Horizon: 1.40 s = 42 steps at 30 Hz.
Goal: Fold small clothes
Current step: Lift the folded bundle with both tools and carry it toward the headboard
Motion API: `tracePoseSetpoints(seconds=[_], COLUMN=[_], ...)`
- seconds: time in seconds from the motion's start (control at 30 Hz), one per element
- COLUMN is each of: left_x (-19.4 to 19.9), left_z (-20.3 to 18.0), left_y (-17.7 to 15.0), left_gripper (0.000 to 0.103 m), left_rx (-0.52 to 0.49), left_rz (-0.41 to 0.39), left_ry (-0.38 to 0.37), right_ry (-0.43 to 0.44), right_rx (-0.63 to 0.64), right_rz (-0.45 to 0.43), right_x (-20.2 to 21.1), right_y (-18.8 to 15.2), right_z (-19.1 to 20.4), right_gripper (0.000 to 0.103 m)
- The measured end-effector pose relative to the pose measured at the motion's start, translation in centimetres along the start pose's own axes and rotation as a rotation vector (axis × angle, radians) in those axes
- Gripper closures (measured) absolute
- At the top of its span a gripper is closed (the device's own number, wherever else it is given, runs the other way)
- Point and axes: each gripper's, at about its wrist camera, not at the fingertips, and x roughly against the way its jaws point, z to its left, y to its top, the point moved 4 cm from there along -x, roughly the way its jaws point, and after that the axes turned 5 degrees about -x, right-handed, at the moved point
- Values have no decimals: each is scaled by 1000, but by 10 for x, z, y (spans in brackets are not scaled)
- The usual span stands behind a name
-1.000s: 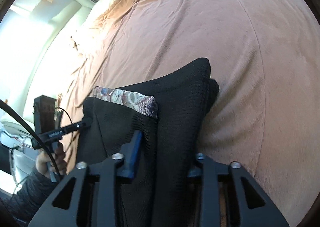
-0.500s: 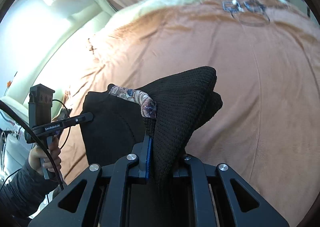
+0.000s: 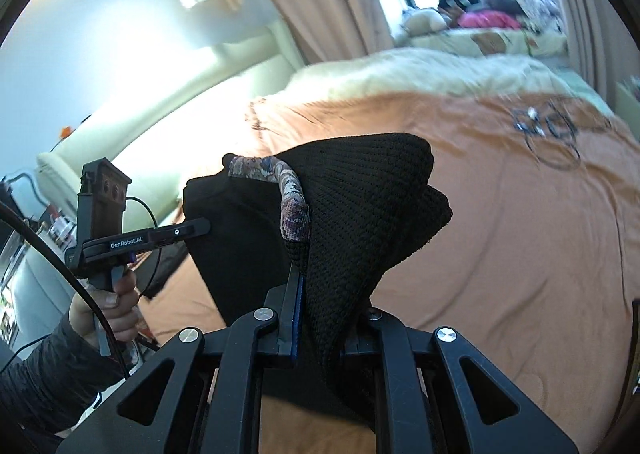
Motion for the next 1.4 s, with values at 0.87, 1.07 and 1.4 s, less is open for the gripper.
tracePoseSetpoints(seconds=[0.87, 1.07, 1.4], left_x=[274, 322, 379], left_z=[203, 261, 349], left_y=[50, 44, 34], left_gripper=[97, 97, 97], left_rx=[36, 40, 109], left_rz=[-295, -319, -333], left_ry=[237, 323, 479], right_ry=[299, 363, 476], right_rx=[208, 228, 246], right_rz=[37, 83, 173], right_x=[-148, -204, -276], right_y=[9, 12, -2], right_z=[194, 214, 249], right_gripper=[94, 94, 94])
